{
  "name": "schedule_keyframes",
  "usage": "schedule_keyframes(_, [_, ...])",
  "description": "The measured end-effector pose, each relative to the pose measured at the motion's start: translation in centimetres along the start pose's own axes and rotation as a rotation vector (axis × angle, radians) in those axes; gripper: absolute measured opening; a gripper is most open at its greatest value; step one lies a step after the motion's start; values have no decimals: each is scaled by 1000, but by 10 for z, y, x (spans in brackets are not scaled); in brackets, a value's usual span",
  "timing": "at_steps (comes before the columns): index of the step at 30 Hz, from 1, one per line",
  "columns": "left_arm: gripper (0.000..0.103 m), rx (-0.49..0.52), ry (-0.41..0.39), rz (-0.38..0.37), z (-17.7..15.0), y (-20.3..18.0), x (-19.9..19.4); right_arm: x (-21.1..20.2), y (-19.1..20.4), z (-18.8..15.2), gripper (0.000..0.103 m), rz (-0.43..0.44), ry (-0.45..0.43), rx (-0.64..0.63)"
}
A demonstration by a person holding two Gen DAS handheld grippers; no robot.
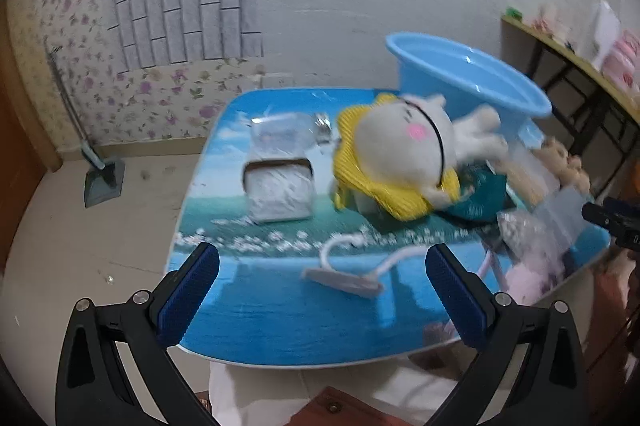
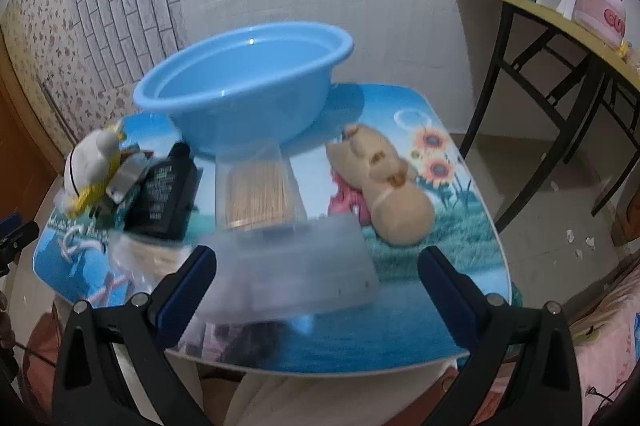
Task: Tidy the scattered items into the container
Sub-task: 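Grasp the white plastic hook with the left tool while the right tool reaches the tan teddy bear, then grasp the tan teddy bear with the right tool while the left tool lifts the hook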
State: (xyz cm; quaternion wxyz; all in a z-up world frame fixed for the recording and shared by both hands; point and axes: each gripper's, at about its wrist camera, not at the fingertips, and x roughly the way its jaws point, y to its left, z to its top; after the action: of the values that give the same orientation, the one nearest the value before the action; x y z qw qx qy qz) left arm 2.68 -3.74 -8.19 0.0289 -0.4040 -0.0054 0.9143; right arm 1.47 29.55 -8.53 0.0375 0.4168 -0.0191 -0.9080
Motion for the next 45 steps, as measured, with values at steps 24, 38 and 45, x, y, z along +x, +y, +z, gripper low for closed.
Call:
schedule_keyframes(24, [81,89,99,-56,-10,-26,44,8,8,-14,103,75,36,-74])
schedule_keyframes(38, [56,85,65,-68,-10,-20,40,11,-60,18,102,-45,-53,48])
schedule_keyframes(45, [55,91,65,-60,-9,-20,42,30,-72,19,87,-15,-14,62])
